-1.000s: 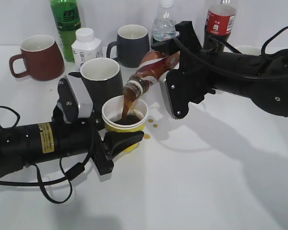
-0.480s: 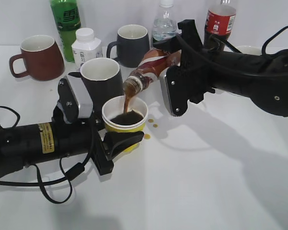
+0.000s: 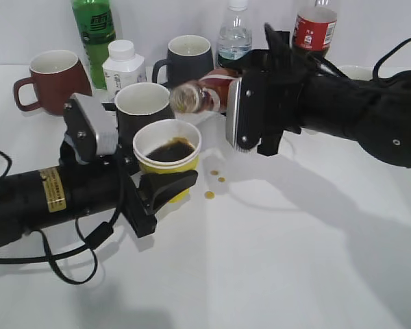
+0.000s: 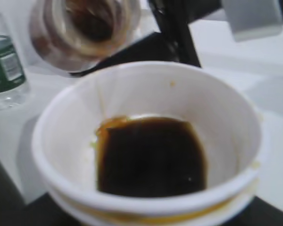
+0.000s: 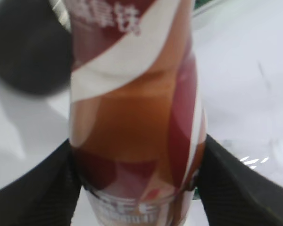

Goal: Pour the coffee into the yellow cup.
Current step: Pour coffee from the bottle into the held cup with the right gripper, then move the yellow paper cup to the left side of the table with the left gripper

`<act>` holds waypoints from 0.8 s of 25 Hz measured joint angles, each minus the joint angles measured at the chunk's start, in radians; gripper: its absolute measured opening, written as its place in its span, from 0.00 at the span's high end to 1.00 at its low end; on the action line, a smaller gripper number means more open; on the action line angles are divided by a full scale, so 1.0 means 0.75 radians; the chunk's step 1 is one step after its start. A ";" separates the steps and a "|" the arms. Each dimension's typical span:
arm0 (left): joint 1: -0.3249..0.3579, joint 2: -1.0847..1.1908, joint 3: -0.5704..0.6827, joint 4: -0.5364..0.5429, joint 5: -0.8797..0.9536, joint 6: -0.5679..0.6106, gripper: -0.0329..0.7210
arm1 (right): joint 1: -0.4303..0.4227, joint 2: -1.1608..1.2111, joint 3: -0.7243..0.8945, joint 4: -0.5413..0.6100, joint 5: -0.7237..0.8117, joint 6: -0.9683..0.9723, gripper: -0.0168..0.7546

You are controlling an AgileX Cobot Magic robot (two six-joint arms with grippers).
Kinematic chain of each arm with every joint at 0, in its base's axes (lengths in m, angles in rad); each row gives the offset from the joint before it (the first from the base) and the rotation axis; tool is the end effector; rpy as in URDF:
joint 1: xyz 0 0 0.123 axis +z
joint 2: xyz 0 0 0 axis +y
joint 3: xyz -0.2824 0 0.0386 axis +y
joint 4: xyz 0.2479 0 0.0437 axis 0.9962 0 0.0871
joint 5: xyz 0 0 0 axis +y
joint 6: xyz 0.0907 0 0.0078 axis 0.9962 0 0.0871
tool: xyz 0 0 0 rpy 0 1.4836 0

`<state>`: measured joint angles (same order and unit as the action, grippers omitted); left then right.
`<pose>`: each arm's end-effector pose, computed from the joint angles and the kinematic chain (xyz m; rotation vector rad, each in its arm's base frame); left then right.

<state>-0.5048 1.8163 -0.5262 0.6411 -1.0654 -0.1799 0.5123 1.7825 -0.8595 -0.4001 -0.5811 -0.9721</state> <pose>0.2327 -0.1830 0.1432 0.9652 1.5575 -0.7351 0.3101 0.1967 0.1940 -1.5663 1.0227 -0.3540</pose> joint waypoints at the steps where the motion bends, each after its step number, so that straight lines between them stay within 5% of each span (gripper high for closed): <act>1: 0.000 -0.005 0.009 -0.004 0.000 0.000 0.39 | 0.000 0.000 0.000 -0.013 -0.001 0.076 0.31; 10: 0.001 -0.131 0.132 -0.255 -0.008 -0.002 0.39 | 0.000 0.000 0.000 -0.042 -0.101 0.722 0.31; 20: 0.171 -0.342 0.219 -0.402 0.067 -0.002 0.39 | 0.000 0.000 0.000 0.320 -0.159 1.056 0.32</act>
<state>-0.3765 1.5601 -0.3620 0.3400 -1.0154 -0.1811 0.5123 1.7825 -0.8595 -0.1599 -0.7002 -0.1800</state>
